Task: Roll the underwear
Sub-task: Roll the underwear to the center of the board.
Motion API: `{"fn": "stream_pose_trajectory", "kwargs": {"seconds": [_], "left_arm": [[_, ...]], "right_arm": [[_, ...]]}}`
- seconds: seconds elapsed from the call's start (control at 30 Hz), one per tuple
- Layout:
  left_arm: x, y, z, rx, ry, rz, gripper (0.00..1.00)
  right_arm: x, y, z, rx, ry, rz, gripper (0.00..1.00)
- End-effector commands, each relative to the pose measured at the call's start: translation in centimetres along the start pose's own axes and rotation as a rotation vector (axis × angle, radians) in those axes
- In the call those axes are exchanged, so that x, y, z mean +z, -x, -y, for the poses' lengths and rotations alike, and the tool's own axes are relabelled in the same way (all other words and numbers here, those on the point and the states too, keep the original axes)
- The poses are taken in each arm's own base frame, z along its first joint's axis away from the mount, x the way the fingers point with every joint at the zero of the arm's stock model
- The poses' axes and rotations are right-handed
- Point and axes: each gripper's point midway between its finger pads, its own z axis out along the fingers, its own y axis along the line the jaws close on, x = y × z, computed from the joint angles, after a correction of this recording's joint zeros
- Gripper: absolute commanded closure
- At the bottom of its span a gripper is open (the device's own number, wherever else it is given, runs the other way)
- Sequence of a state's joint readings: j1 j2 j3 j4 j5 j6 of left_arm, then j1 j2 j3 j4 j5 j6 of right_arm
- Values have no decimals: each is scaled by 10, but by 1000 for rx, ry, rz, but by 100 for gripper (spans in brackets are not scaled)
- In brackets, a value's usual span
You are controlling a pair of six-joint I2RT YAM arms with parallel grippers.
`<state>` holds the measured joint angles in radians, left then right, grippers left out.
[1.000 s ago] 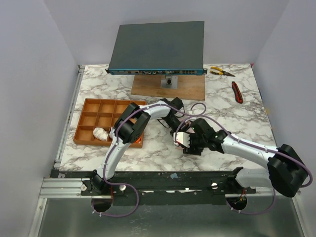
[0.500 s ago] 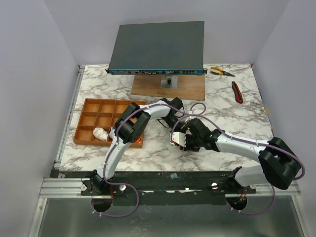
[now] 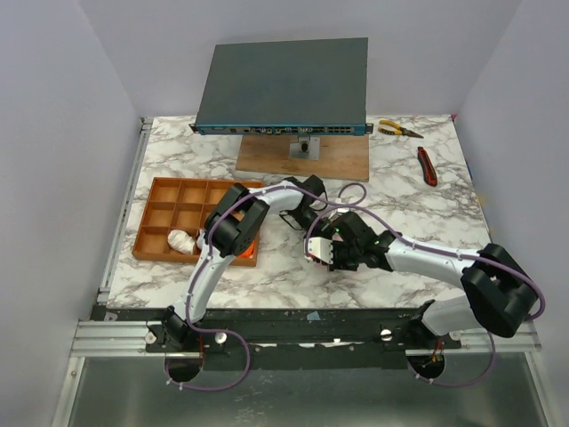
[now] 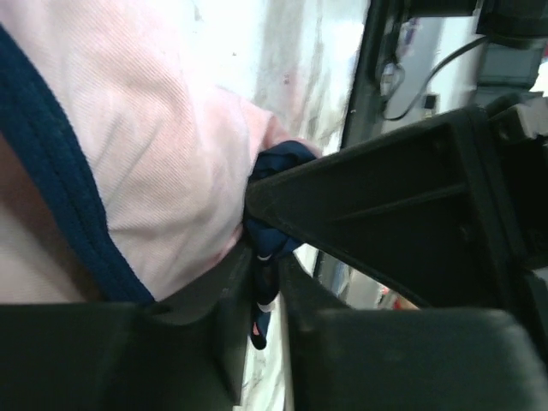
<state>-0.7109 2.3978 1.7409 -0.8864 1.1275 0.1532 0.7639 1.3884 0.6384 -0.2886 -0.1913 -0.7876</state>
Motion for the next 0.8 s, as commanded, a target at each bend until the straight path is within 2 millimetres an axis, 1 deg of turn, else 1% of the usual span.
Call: {"fn": "stream_pose_trajectory", "kwargs": {"seconds": [0.0, 0.03, 0.1, 0.13, 0.17, 0.3, 0.47, 0.53, 0.67, 0.77], "left_arm": [[-10, 1, -11, 31, 28, 53, 68], [-15, 4, -10, 41, 34, 72, 60], [-21, 7, -8, 55, 45, 102, 52], [-24, 8, -8, 61, 54, 113, 40], [-27, 9, -8, 67, 63, 126, 36], [-43, 12, -9, 85, 116, 173, 31], [-73, 12, -9, 88, 181, 260, 29], [-83, 8, -10, 81, 204, 294, 28], [-105, 1, -6, 116, 262, 362, 28], [-118, -3, 3, 173, 321, 408, 27]], "right_arm": [[5, -31, -38, 55, 165, -87, 99], [4, -31, -38, 63, 169, -84, 99], [3, -31, -38, 71, 177, -76, 99], [2, -31, -38, 75, 180, -75, 99], [2, -31, -38, 78, 182, -73, 99], [0, -29, -37, 93, 192, -60, 99], [-4, -27, -36, 112, 203, -44, 99], [-5, -25, -36, 122, 210, -36, 99], [-8, -23, -37, 150, 239, -19, 99], [-10, -19, -36, 195, 282, 9, 99]]}}
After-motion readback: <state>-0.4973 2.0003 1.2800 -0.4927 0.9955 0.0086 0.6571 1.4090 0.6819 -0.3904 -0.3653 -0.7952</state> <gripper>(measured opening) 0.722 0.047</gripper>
